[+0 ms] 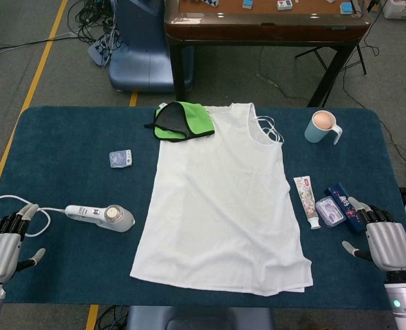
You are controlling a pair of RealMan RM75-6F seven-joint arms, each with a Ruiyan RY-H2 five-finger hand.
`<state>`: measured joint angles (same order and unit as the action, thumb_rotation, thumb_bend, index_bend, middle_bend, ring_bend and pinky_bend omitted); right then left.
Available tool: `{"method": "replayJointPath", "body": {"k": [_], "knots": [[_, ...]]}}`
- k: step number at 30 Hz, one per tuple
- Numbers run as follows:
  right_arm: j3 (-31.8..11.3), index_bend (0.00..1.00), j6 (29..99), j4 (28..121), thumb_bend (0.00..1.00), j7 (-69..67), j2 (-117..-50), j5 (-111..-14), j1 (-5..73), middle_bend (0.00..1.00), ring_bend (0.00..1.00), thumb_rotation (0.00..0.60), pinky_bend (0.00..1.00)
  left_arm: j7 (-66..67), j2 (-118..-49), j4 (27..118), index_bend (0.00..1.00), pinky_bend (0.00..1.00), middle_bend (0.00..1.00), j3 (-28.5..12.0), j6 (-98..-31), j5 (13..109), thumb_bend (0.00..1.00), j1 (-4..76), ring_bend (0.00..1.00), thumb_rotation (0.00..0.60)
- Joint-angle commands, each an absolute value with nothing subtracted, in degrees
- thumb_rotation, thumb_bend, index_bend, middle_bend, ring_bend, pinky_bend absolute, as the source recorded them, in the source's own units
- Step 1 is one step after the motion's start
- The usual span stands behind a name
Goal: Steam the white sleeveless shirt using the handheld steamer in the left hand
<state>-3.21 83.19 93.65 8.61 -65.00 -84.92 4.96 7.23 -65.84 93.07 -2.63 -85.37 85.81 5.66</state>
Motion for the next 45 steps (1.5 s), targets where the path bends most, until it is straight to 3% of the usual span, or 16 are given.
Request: {"method": "replayJointPath", "body": {"k": [1, 12, 20, 34, 45], "knots": [[-3.2, 0.14, 83.2, 93.8, 0.04, 8.7, -64.9, -85.0, 5.0, 0.25, 0.23, 0.6, 0.28, 7.2, -65.9, 93.0, 0.08, 0.13, 0.1, -2.6, -85.3, 85.8, 0.17, 5.7, 0.13, 0.6], [-4.4, 0.14, 83.6, 101.1, 0.04, 4.3, -58.7, -87.1, 6.1, 0.25, 0.23, 0.6, 0.28, 6.8, -65.0, 93.3, 0.08, 0.13, 0.1, -2.9, -84.2, 86.9, 0.17, 7.0, 0.13, 0.6], [-8.3, 0.14, 83.3, 106.6, 0.04, 9.1, -52.3, -85.3, 8.4, 0.25, 0.23, 0.6, 0.28, 7.2, -63.3, 93.5, 0.08, 0.13, 0.1, -4.7, -78.5, 86.3, 0.17, 11.7, 0.13, 0.6], [-8.4, 0.14, 83.4, 107.8, 0.04, 9.4, -50.8, -86.1, 9.2, 0.25, 0.23, 0.6, 0.28, 9.0, -68.3, 87.6, 0.07, 0.13, 0.1, -7.0, -65.9, 79.9, 0.17, 20.4, 0.14, 0.6], [-7.4, 0.14, 83.5, 107.5, 0.04, 7.8, -50.2, -86.4, 8.6, 0.25, 0.23, 0.6, 0.28, 8.4, -72.9, 81.5, 0.07, 0.13, 0.1, -7.1, -61.2, 77.5, 0.17, 24.1, 0.14, 0.6]]}}
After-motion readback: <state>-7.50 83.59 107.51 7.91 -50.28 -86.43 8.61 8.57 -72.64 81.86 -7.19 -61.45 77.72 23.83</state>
